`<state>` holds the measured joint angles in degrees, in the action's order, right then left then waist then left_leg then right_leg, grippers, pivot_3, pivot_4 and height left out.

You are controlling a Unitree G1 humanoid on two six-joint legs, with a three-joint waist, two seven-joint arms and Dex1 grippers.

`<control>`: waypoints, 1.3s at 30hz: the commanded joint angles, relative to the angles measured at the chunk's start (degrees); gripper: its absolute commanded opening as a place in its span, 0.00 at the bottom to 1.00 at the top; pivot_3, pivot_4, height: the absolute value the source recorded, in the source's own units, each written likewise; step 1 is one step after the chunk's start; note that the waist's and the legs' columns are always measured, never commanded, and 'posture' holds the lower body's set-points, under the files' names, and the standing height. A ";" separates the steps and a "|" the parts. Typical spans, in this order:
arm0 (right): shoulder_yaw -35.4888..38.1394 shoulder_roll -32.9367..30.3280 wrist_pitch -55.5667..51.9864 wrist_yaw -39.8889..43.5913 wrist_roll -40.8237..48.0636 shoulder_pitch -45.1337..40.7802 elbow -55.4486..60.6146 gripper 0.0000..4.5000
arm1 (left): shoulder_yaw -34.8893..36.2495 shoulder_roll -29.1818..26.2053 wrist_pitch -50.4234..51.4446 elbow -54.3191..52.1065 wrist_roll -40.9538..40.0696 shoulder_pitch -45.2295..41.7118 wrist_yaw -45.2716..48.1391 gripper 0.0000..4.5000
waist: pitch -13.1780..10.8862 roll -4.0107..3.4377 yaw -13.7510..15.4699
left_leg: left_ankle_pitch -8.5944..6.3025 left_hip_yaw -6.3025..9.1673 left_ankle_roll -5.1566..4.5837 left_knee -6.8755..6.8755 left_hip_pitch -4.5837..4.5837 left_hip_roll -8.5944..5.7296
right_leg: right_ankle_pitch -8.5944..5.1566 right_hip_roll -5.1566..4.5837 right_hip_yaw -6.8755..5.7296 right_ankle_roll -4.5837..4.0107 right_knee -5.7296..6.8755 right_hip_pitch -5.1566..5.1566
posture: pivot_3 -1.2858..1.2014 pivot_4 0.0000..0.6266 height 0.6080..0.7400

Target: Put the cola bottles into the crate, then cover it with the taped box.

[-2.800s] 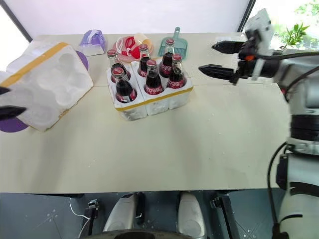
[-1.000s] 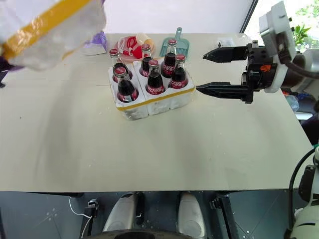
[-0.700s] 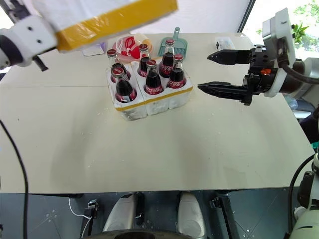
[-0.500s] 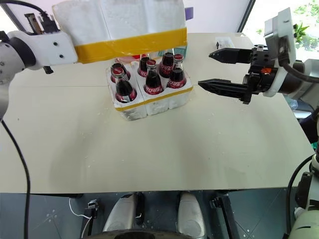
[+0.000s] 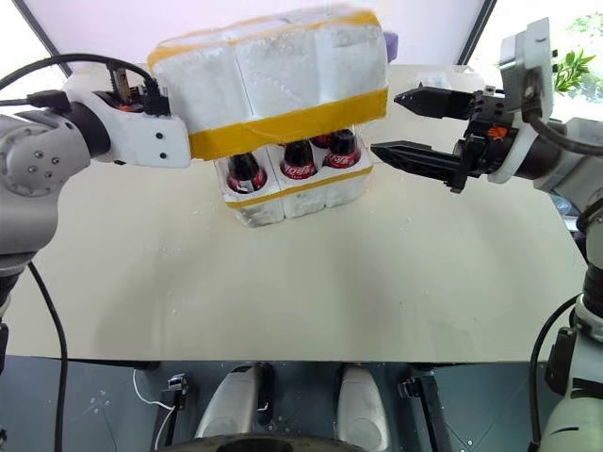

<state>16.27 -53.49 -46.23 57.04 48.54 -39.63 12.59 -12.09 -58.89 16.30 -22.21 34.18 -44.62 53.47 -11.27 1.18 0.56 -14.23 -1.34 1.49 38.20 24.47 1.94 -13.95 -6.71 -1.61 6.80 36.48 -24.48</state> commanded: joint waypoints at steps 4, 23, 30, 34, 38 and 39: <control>1.16 0.14 2.12 -0.36 0.04 -0.26 1.20 1.00 | -0.09 -0.58 -5.89 -0.08 3.98 0.89 -0.63 0.17 | 0.00 0.00 0.06 | 0.00 0.00 0.00 0.00 0.00 0.00 | 0.00 0.00 0.00 0.00 0.00 0.00 | 0.52 0.24 0.97; 1.91 -3.58 2.89 2.21 -1.64 3.23 0.36 1.00 | 22.36 6.96 14.31 -14.46 -14.75 22.88 9.43 0.86 | 0.00 -0.01 -0.05 | -0.01 0.02 -0.02 0.02 0.00 0.01 | 0.00 0.00 -0.01 0.00 0.01 0.00 | 0.52 0.24 0.97; 1.33 -4.66 3.95 4.42 -3.50 5.53 -2.04 1.00 | 50.30 8.20 56.70 -13.07 -53.33 19.84 29.68 0.86 | 0.00 0.01 0.11 | -0.01 0.10 -0.02 0.07 -0.04 0.01 | 0.00 0.00 -0.06 -0.01 0.04 0.08 | 0.52 0.24 0.97; 0.55 -6.25 5.77 7.51 -6.03 7.99 -4.03 1.00 | 56.81 0.15 64.30 2.31 -62.74 15.14 32.02 0.86 | 0.01 -0.01 -0.33 | -0.01 0.13 -0.02 0.05 -0.09 0.01 | -0.01 0.01 -0.08 0.01 0.05 0.10 | 0.52 0.24 0.97; 0.72 -7.09 6.95 9.57 -7.43 9.26 -6.41 1.00 | 54.19 -7.40 56.57 11.31 -65.05 20.32 34.49 0.86 | 0.04 -0.07 -0.76 | -0.01 0.10 -0.02 -0.02 -0.15 0.00 | -0.03 0.00 -0.06 0.01 0.06 0.11 | 0.52 0.24 0.97; 0.65 -7.08 7.11 9.57 -7.78 9.17 -6.94 1.00 | 53.63 -8.53 54.93 12.36 -65.63 21.45 34.73 0.86 | 0.03 -0.07 -0.88 | -0.01 0.10 -0.02 -0.02 -0.15 0.01 | -0.04 0.00 -0.07 0.00 0.06 0.11 | 0.52 0.24 0.97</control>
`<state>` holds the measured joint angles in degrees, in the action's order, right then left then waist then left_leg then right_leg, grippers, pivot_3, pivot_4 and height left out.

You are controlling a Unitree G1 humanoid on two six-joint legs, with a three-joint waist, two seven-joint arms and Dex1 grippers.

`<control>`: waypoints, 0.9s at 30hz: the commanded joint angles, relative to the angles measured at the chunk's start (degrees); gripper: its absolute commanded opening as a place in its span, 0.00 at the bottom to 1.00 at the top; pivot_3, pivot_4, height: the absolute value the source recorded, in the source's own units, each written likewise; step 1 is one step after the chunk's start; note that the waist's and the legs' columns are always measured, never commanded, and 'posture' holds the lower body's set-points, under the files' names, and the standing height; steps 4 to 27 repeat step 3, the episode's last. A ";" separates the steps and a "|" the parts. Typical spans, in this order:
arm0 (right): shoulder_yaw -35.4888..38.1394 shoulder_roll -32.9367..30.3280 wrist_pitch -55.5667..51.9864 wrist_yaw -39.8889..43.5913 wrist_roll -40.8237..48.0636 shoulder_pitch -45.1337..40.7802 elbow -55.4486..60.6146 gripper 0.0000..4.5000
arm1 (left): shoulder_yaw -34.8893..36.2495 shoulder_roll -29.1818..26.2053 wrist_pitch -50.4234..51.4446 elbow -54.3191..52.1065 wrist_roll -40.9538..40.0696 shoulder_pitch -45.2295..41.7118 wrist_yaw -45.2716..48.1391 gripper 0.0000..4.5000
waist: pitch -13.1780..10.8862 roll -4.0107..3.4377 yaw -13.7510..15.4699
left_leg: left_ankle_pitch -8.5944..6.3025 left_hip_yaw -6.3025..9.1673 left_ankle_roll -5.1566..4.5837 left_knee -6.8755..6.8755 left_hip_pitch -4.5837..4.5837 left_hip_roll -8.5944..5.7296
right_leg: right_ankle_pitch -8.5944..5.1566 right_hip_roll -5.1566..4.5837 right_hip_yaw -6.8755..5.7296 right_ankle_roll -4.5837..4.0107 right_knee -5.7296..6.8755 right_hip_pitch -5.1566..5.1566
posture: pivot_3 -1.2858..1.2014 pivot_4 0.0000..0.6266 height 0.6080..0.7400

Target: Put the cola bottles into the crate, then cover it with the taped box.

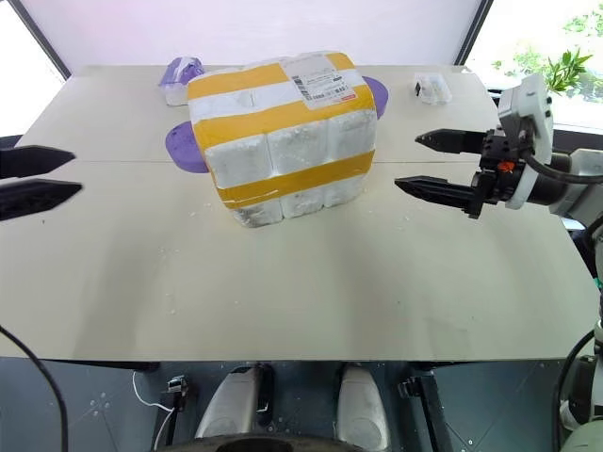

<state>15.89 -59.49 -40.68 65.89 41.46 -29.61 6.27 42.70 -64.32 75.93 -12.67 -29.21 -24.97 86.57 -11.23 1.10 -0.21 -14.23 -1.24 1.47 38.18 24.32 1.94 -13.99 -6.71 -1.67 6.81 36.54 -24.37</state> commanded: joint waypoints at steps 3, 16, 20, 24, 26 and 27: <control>0.84 -1.06 1.94 1.13 -1.25 -1.34 -1.51 1.00 | -3.72 -5.15 -11.25 5.72 -2.20 4.60 1.30 0.86 | 0.00 0.00 -0.35 | 0.00 0.00 0.00 0.00 0.01 0.00 | 0.00 0.00 0.00 -0.01 -0.01 0.00 | 0.52 0.24 0.97; 0.84 -1.06 1.94 1.13 -1.25 -1.34 -1.51 1.00 | -3.72 -5.15 -11.25 5.72 -2.20 4.60 1.30 0.86 | 0.00 0.00 -0.35 | 0.00 0.00 0.00 0.00 0.01 0.00 | 0.00 0.00 0.00 -0.01 -0.01 0.00 | 0.52 0.24 0.97; 0.84 -1.06 1.94 1.13 -1.25 -1.34 -1.51 1.00 | -3.72 -5.15 -11.25 5.72 -2.20 4.60 1.30 0.86 | 0.00 0.00 -0.35 | 0.00 0.00 0.00 0.00 0.01 0.00 | 0.00 0.00 0.00 -0.01 -0.01 0.00 | 0.52 0.24 0.97; 0.84 -1.06 1.94 1.13 -1.25 -1.34 -1.51 1.00 | -3.72 -5.15 -11.25 5.72 -2.20 4.60 1.30 0.86 | 0.00 0.00 -0.35 | 0.00 0.00 0.00 0.00 0.01 0.00 | 0.00 0.00 0.00 -0.01 -0.01 0.00 | 0.52 0.24 0.97; 0.84 -1.06 1.94 1.13 -1.25 -1.34 -1.51 1.00 | -3.72 -5.15 -11.25 5.72 -2.20 4.60 1.30 0.86 | 0.00 0.00 -0.35 | 0.00 0.00 0.00 0.00 0.01 0.00 | 0.00 0.00 0.00 -0.01 -0.01 0.00 | 0.52 0.24 0.97; 0.84 -1.06 1.94 1.13 -1.25 -1.34 -1.51 1.00 | -3.72 -5.15 -11.25 5.72 -2.20 4.60 1.30 0.86 | 0.00 0.00 -0.35 | 0.00 0.00 0.00 0.00 0.01 0.00 | 0.00 0.00 0.00 -0.01 -0.01 0.00 | 0.52 0.24 0.97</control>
